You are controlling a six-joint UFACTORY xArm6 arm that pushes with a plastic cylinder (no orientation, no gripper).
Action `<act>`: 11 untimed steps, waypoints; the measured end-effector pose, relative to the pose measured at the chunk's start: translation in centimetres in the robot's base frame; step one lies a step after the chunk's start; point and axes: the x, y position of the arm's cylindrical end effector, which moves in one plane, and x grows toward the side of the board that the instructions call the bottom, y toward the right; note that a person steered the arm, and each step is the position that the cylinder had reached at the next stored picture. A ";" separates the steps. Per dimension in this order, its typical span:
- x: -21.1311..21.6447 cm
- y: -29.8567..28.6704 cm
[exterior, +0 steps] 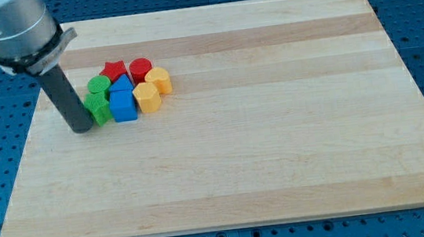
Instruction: Nudge the group of blocks up
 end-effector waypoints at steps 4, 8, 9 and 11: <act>-2.0 -3.0; -3.6 -3.5; -2.6 -2.1; -0.7 -0.6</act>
